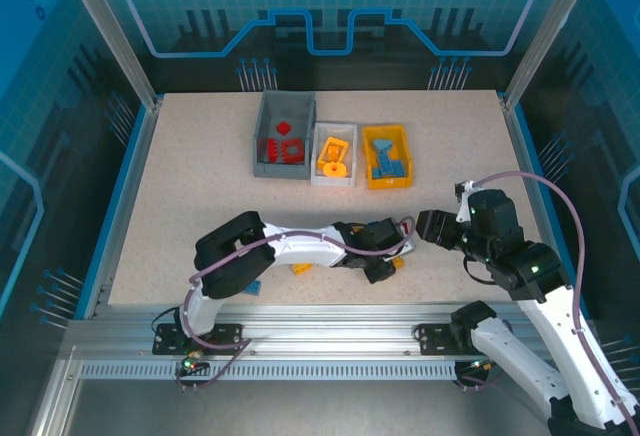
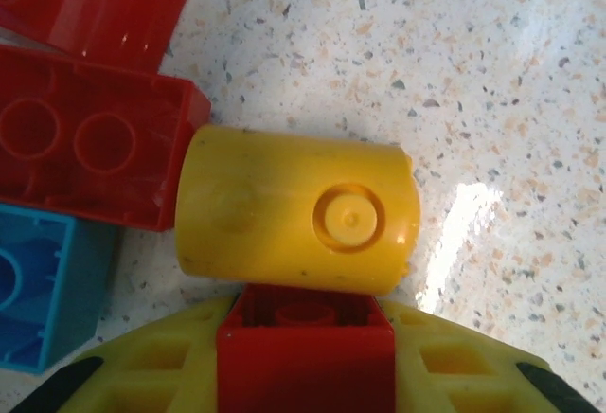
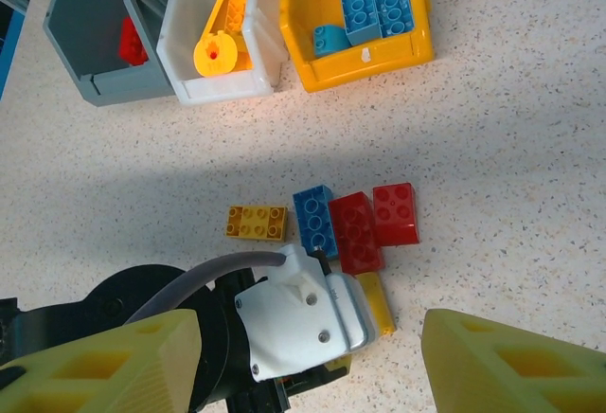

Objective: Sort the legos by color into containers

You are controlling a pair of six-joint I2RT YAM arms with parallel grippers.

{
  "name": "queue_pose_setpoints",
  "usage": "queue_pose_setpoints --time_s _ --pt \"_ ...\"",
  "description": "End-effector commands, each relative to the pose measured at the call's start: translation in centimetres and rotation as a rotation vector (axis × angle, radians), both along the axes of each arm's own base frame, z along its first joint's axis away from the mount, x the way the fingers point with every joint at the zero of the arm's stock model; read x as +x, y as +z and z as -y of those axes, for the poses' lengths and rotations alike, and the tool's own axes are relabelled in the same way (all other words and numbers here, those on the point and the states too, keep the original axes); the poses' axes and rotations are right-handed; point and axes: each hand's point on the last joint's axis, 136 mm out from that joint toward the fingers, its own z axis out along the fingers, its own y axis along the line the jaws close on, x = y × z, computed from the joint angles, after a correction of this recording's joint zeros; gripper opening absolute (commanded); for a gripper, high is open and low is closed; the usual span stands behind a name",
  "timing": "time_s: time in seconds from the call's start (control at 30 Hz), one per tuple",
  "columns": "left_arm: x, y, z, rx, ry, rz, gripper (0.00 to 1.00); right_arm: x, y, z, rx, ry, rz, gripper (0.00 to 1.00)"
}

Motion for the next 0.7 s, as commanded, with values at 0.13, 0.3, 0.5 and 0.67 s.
queue_pose_setpoints --time_s 0.13,0.3,0.5,0.67 --pt "0.3 6.0 -4.2 -0.083 0.134 0.014 0.21 0.3 1.7 -1.5 0.040 0.077 0.054 0.62" --pt "4.7 10.5 -9.5 -0.174 0.343 0.002 0.23 1.2 2.9 -6.0 0.114 0.294 0.110 0.60" --pt "13.3 13.8 -17.2 -0.236 0.619 0.017 0.24 2.6 3.3 -13.4 -0.036 0.503 0.185 0.61" --pt "21.5 14.9 -22.6 -0.280 0.848 0.035 0.22 4.7 4.7 -19.6 -0.032 0.572 0.300 0.61"
